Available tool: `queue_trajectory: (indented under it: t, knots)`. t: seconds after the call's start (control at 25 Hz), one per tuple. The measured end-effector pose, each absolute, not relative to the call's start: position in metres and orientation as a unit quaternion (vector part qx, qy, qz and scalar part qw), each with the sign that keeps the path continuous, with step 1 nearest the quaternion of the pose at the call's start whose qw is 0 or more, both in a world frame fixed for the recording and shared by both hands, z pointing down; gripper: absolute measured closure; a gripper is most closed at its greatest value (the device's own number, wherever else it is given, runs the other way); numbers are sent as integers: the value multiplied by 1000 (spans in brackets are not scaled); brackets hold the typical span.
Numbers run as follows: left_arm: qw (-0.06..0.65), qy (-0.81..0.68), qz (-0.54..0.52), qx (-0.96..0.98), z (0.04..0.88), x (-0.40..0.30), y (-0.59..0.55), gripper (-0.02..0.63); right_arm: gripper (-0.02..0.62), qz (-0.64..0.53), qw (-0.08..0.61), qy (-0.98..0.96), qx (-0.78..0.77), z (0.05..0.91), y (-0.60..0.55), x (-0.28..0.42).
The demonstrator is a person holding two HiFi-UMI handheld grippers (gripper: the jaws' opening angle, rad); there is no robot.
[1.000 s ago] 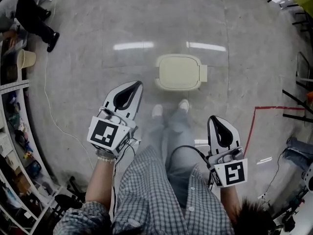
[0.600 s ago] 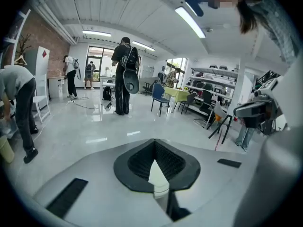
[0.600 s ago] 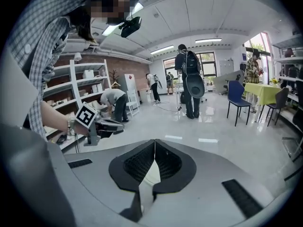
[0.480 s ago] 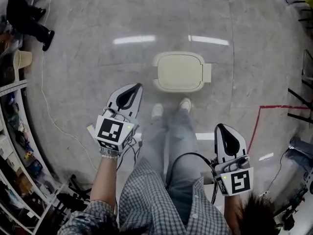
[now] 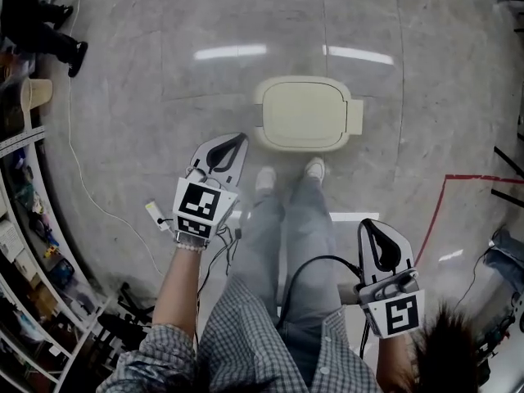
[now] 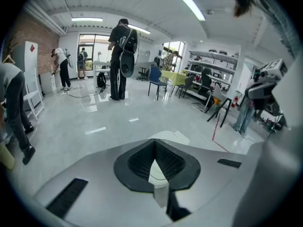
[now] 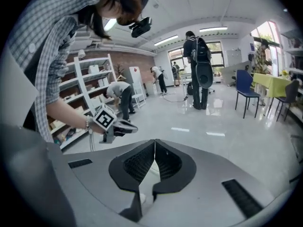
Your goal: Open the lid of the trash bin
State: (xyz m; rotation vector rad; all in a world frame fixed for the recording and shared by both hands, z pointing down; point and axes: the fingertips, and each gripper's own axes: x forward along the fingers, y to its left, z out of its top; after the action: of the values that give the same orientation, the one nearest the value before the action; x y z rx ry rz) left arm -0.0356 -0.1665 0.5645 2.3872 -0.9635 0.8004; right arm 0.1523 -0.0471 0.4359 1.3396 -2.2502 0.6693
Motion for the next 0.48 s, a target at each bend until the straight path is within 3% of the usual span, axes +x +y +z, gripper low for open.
queue_trajectory:
  t: [0.16,0.48]
  knots:
    - [209,-327,322,864,595,-27,-166,598,577,224,257,-829,443,449,-36,141]
    - [224,-298,366,853,650,-24,-157,598,577,267,231,-812,464,462,-39,159]
